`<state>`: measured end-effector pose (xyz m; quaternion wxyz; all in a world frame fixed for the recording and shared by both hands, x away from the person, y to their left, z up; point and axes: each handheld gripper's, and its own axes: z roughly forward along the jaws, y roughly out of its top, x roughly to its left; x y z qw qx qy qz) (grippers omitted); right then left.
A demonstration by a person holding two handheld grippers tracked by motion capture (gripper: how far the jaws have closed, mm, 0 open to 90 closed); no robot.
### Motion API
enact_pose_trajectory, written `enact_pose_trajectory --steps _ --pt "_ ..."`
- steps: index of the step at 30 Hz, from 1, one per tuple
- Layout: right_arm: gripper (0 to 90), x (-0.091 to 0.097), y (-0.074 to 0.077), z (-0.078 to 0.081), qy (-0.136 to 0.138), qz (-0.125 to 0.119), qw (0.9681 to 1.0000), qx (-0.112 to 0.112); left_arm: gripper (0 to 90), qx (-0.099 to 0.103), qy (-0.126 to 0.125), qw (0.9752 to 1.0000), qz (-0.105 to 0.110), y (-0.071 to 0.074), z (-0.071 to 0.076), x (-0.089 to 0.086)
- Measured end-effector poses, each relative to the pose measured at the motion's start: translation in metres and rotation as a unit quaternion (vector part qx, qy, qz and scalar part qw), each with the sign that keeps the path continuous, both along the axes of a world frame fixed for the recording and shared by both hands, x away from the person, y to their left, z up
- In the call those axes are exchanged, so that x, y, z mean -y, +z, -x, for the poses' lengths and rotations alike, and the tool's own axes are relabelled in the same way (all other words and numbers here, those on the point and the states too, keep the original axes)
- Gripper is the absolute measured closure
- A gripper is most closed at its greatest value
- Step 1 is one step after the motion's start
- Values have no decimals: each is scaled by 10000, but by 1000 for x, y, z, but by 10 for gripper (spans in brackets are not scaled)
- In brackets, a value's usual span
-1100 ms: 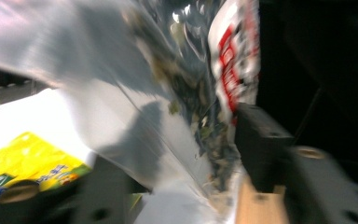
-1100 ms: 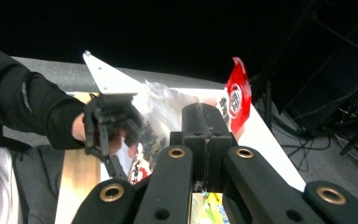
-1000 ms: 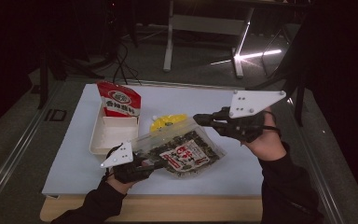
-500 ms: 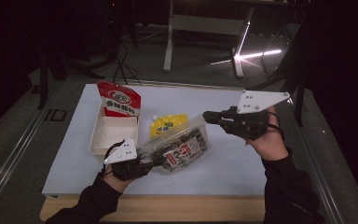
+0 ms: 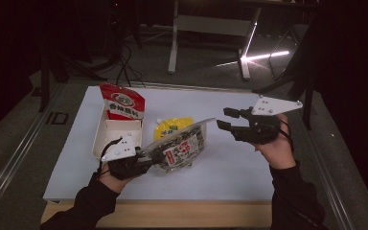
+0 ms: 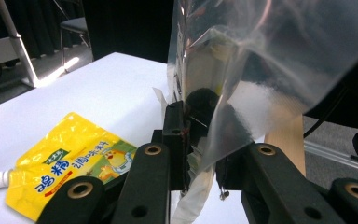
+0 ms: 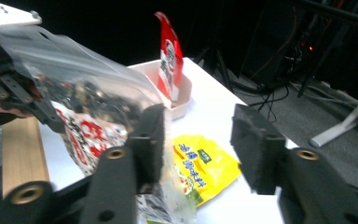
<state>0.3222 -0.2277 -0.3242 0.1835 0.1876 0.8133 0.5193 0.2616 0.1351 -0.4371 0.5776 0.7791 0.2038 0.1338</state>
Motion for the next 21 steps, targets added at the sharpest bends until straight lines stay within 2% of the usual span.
enact_pose_trajectory --steps 7,13,14,15,17,21 --pt "390 14 -23 -6 -372 -67 9991 -203 786 -78 126 9999 22 -2 -3 -8" --pt "354 16 -46 -7 -458 -118 9978 -456 786 -126 173 9998 11 -2 -3 -11" --pt "354 16 -46 -7 -458 -118 9978 -456 786 -126 173 9998 11 -2 -3 -11" --pt "305 16 -53 -7 -492 -123 9974 -512 786 -125 203 9997 9 -1 -3 -13" --pt "274 17 -57 -7 -506 -175 9967 -614 786 -120 207 9997 27 0 -2 -15" --pt "161 20 -66 -6 -390 -324 9959 -743 786 -104 262 9996 32 4 -3 -20"
